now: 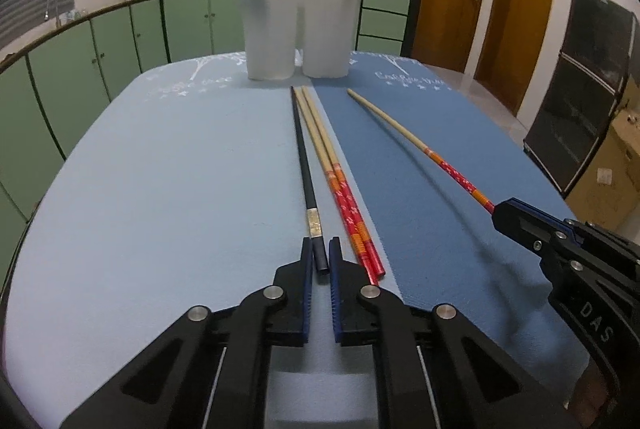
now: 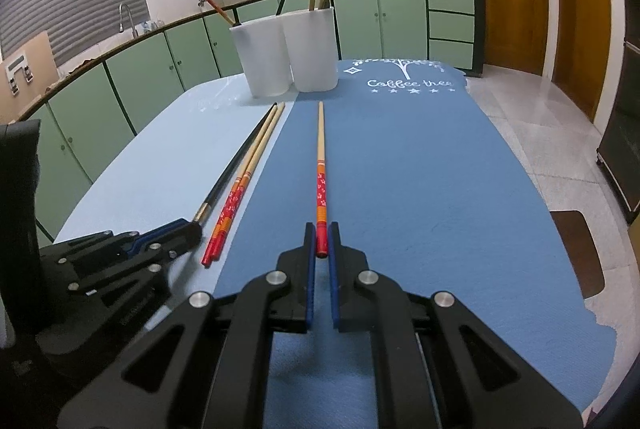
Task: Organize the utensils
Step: 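Grasp a black chopstick with the left gripper while the right gripper lifts its chopstick, then carry both chopsticks over the white holder and open both grippers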
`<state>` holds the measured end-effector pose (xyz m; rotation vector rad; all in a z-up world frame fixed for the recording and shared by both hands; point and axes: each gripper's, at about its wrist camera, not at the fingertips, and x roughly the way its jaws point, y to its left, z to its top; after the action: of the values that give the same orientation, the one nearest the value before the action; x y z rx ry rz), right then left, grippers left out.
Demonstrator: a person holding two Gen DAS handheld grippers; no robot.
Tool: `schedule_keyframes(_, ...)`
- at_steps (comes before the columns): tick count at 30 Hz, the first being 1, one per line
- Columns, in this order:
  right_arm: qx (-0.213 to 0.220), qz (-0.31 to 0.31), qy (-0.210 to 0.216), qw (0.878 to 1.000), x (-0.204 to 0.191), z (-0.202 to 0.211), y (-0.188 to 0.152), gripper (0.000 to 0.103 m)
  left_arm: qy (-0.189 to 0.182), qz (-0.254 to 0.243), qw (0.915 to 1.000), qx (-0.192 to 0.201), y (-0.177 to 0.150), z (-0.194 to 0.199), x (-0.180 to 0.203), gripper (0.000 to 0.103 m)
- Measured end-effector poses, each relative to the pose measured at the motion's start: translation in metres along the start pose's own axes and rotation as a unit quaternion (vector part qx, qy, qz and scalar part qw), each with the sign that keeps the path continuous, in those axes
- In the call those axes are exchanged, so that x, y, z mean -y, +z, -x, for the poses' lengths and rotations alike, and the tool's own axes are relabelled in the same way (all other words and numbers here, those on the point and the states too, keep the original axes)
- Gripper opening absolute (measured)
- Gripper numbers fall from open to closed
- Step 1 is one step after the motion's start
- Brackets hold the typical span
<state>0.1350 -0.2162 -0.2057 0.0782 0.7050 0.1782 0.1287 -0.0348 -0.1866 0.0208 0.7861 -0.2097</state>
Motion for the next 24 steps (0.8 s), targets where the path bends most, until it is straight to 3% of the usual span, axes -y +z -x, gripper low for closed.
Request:
schedule_keyframes(11, 0.044, 0.020, 0.004, 0.999, -0.001, 0.037, 0.038, 0.005, 0.003, -0.011, 0.9961, 0.087, 0.041, 0.067, -0.012, 0.007)
schedule_keyframes(19, 0.081, 0.035, 0.020, 0.996, -0.002, 0.073, 0.096, 0.005, -0.019, -0.013, 0.9879, 0.154, 0.091, 0.110, -0.016, 0.007)
schedule_keyframes(24, 0.075, 0.036, 0.044, 0.996, -0.001, 0.085, 0.137, 0.005, -0.036, -0.018, 0.9853, 0.166, 0.116, 0.119, -0.017, 0.007)
